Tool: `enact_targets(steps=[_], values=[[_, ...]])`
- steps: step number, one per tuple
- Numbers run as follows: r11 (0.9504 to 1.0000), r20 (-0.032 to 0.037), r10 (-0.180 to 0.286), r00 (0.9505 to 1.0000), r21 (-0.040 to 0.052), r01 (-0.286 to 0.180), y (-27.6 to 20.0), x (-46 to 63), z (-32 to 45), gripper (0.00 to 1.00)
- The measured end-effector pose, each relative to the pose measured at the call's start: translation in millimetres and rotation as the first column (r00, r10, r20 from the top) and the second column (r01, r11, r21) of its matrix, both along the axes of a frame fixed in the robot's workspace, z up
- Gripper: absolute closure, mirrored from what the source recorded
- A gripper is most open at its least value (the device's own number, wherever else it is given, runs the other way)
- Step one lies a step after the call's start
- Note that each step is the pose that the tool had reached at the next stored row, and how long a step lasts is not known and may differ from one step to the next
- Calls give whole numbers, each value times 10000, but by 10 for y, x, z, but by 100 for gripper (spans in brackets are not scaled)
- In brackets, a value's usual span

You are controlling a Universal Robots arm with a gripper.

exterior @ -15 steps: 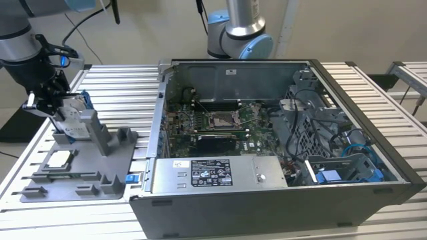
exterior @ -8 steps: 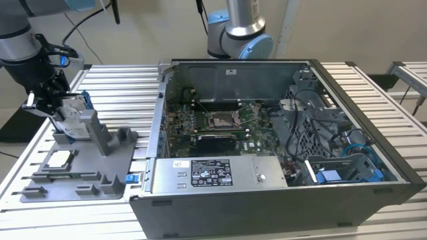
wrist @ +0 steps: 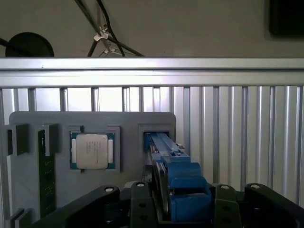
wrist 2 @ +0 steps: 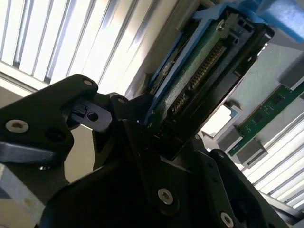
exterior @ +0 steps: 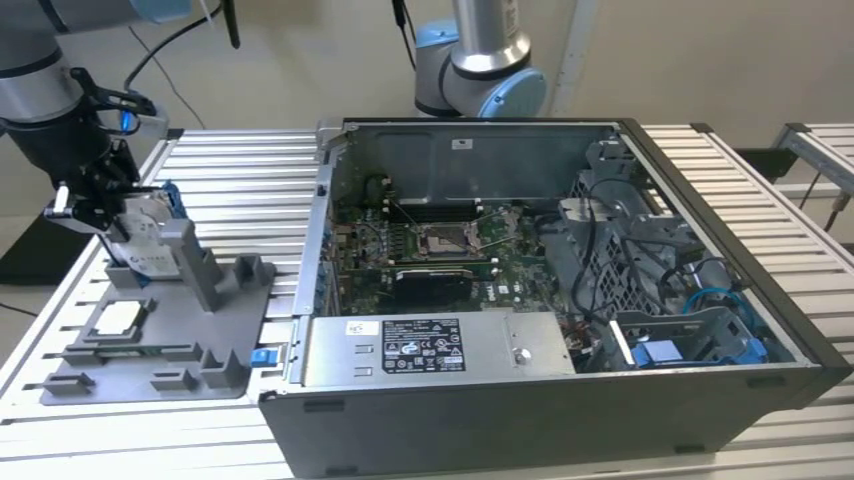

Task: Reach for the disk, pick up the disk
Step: 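Pick up the disk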

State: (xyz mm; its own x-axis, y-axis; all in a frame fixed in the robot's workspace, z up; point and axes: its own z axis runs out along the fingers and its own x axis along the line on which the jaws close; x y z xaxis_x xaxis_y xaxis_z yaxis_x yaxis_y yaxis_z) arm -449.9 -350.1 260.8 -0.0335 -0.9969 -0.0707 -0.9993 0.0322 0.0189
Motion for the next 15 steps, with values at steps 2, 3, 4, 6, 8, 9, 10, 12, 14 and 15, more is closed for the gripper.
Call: enact_targets(steps=[2, 3, 4, 6, 8, 9, 10, 12, 14, 15], values=[[10000, 1, 0, 10000, 0, 0, 0, 0, 0, 100], [10000, 1, 0, 10000, -2, 0, 0, 0, 0, 100], [10000, 2, 1, 10000, -8, -1, 0, 1, -1, 100], [10000, 2, 1, 10000, -10, -1, 0, 0, -1, 100], [10000, 0, 0, 10000, 44, 0, 1, 0, 1, 100], [10000, 0, -1, 10000, 44, 1, 1, 0, 1, 100], [10000, 2, -1, 10000, 45, 1, 1, 0, 1, 100], [10000, 3, 0, 10000, 39, 0, 0, 0, 1, 100], [10000, 2, 0, 10000, 37, 0, 0, 0, 4, 100], [10000, 1, 0, 10000, 36, 0, 0, 0, 5, 100]])
